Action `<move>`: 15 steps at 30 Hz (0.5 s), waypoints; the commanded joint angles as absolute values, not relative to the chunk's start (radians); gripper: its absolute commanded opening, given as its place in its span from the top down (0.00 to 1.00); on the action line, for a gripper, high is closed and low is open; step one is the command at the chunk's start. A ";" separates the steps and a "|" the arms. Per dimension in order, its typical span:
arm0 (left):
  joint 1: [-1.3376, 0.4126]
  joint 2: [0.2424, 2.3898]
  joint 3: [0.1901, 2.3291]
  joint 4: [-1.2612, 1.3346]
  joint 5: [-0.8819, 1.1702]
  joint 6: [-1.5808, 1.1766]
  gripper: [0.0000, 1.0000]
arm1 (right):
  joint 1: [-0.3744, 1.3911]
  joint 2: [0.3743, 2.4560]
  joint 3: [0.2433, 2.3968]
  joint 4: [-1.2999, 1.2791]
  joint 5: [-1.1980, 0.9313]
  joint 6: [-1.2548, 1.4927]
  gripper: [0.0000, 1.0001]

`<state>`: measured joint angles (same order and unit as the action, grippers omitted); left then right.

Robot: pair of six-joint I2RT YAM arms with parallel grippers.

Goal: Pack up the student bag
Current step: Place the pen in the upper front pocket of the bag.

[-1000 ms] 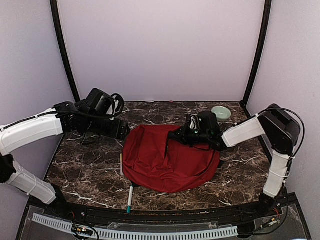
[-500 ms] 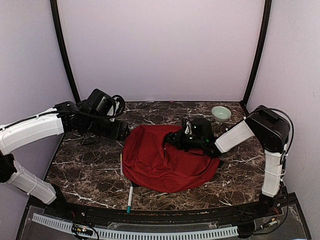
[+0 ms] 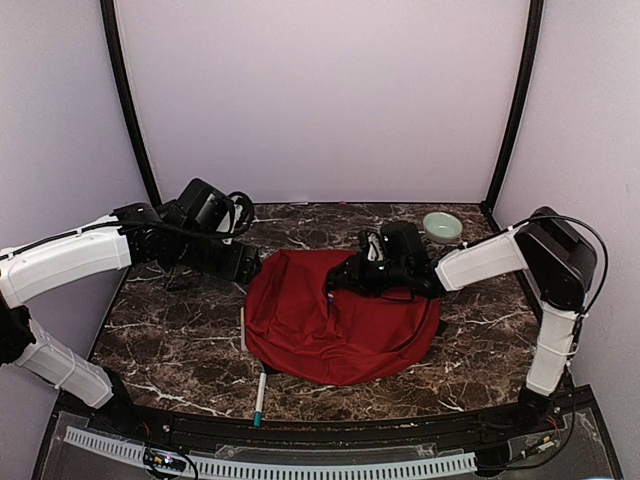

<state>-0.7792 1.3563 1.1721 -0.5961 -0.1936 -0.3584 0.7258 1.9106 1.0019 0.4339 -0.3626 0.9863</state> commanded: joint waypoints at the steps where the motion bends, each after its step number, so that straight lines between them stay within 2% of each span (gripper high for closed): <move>1: -0.779 1.341 1.167 -0.571 -0.201 -0.344 0.24 | 0.733 1.791 1.007 0.235 -0.338 0.855 0.65; 11: -0.779 1.354 1.158 -0.527 -0.172 -0.339 0.23 | 0.733 1.586 0.983 -0.056 -0.221 0.699 0.63; 15: -0.780 1.344 1.166 -0.508 -0.167 -0.324 0.18 | 0.734 1.468 0.970 -0.163 -0.149 0.637 0.63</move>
<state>-0.7792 1.3563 1.1713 -0.5407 -0.1806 -0.3500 0.7258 1.5692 0.9878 -0.0242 -0.2428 0.7296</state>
